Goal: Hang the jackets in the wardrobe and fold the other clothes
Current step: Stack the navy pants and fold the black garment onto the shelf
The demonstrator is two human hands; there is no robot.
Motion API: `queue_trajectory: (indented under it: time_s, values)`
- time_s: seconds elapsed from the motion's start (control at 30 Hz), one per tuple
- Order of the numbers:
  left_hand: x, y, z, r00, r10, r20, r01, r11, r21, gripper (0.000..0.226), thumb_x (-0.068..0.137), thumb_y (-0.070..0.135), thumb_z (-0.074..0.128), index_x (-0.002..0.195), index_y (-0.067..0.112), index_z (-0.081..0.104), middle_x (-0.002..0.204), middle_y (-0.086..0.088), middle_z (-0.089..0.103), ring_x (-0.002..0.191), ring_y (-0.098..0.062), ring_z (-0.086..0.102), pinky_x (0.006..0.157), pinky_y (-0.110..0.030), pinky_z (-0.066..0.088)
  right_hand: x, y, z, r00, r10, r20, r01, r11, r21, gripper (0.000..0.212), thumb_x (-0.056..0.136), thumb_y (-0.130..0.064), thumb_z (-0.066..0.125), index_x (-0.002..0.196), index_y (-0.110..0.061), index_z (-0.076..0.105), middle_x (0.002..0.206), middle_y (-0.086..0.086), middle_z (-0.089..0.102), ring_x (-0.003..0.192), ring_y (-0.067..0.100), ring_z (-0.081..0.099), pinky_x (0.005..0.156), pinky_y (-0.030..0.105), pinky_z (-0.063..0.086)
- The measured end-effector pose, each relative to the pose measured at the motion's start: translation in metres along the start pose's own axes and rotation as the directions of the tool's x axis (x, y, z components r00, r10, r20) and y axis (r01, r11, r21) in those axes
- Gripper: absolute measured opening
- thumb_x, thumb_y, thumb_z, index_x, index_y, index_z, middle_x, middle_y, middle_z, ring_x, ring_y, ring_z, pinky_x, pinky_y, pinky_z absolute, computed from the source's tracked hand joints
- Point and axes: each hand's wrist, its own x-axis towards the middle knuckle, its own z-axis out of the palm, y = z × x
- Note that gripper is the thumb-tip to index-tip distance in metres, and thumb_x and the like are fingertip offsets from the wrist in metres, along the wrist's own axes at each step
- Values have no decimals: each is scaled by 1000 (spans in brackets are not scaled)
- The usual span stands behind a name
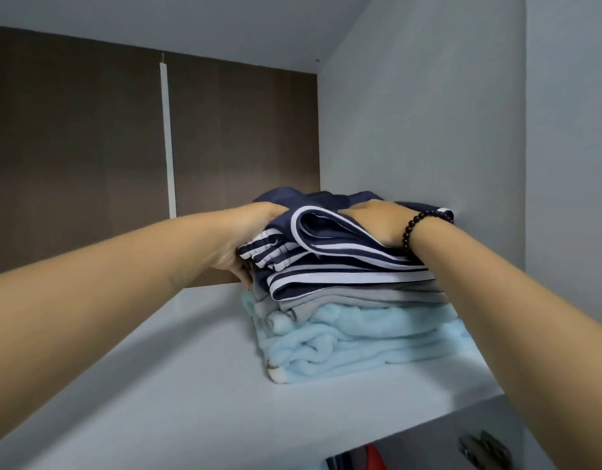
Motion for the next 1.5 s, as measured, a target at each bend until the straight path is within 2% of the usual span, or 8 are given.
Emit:
queue_trajectory:
  time_s: [0.13,0.2,0.37,0.47,1.03,1.23,1.43,1.5]
  values:
    - [-6,-23,6,993,-29,-113,-6,956,-295,60,76,59,60,120,17,58,75,-7,65,42,-24,59,47,-32,48,-32,-11,6,981,78,-180,-54,990,132,45,99,-48,22,129,-27,50,133,5,54,121,30,48,106,49,32]
    - [-15,-34,13,993,-32,-113,-18,911,-413,51,82,62,52,105,19,68,72,-5,70,45,-24,63,42,-29,47,-46,-23,13,944,156,-290,-64,950,305,58,90,-66,14,119,-35,55,132,-4,55,124,26,46,110,54,21]
    - [-29,-58,39,997,24,-67,-64,734,-676,62,92,68,38,113,21,72,111,-11,72,103,-38,68,93,-52,52,-76,-54,43,887,28,-460,52,986,160,84,74,-83,8,142,-40,30,148,-8,35,140,24,26,112,63,8]
    - [-34,-50,55,989,12,-146,-114,696,-709,66,91,70,35,106,20,75,107,-12,74,97,-34,71,87,-44,56,-67,-53,47,868,85,-490,-32,993,115,76,78,-79,14,132,-33,41,134,-2,49,129,29,39,109,64,16]
    - [-120,-47,95,948,-73,-311,-139,782,-607,62,96,67,23,109,20,62,104,-5,74,103,-18,67,96,-38,47,-115,-56,73,816,96,-570,161,909,384,60,98,-44,37,150,-18,24,158,7,18,147,24,6,120,40,6]
    - [-170,-46,97,917,-106,-384,-96,877,-470,65,98,62,26,150,24,26,152,-8,34,128,-26,44,110,-40,37,-171,-65,63,802,41,-596,289,846,447,35,92,-18,52,127,-12,57,136,2,51,128,17,41,107,31,34]
    - [-248,-70,76,910,-43,-412,-54,974,-220,53,103,50,25,144,18,34,99,5,51,106,-19,46,99,-39,39,-233,-95,50,899,93,-428,180,812,555,33,92,-24,52,124,-17,58,132,0,54,122,15,46,99,27,37]
    - [-278,-87,67,915,-11,-403,-9,999,-47,53,103,49,23,144,16,33,125,-2,53,116,-20,46,104,-40,35,-258,-109,51,937,69,-343,141,824,548,37,93,-29,51,128,-18,54,136,0,50,122,16,47,100,29,37]
